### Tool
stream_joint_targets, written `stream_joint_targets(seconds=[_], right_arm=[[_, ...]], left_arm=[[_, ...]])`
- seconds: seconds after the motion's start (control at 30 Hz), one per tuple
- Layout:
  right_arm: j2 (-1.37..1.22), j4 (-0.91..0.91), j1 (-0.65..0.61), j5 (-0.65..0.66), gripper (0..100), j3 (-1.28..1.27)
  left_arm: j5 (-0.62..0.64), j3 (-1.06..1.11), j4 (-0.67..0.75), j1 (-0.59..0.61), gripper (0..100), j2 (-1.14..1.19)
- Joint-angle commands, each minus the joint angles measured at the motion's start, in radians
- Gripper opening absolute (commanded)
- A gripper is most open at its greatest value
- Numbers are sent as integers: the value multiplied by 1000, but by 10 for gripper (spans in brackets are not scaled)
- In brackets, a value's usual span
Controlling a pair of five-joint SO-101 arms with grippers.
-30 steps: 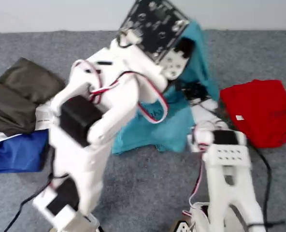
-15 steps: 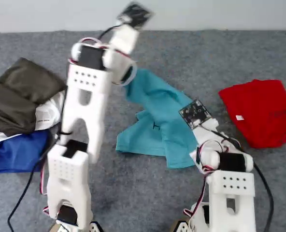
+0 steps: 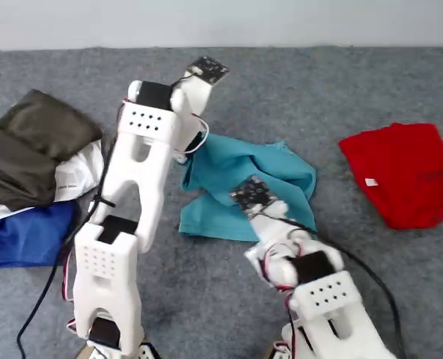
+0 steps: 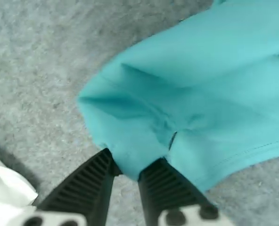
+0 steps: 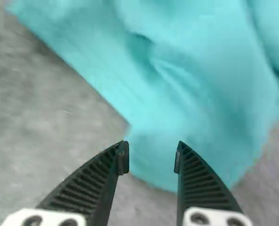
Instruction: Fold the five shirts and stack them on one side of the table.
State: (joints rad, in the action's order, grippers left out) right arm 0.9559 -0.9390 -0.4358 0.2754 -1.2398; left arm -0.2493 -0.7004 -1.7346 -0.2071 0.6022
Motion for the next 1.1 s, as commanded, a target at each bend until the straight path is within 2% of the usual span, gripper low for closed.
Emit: stream_joint_targets(seconds=[0.0,0.37,0.73,0.8,0.93,1.07], right_arm=[[-90,91,-42,-35,173,5],[-392,300,-39,-41,177,12],[-559,300,-38,-34,170,110],[-559,288,-36,-32,143,110],[-559,229,39,11,32,112],[-559,171,148,71,15,112]], left_arm=[[-6,2,-18,-25,13,-49],[-3,5,-18,-25,13,-49],[-2,5,-18,-25,13,-49],[-2,5,-20,-25,13,-49],[-2,5,-20,-23,13,-49],[-2,5,-20,-25,13,-49]])
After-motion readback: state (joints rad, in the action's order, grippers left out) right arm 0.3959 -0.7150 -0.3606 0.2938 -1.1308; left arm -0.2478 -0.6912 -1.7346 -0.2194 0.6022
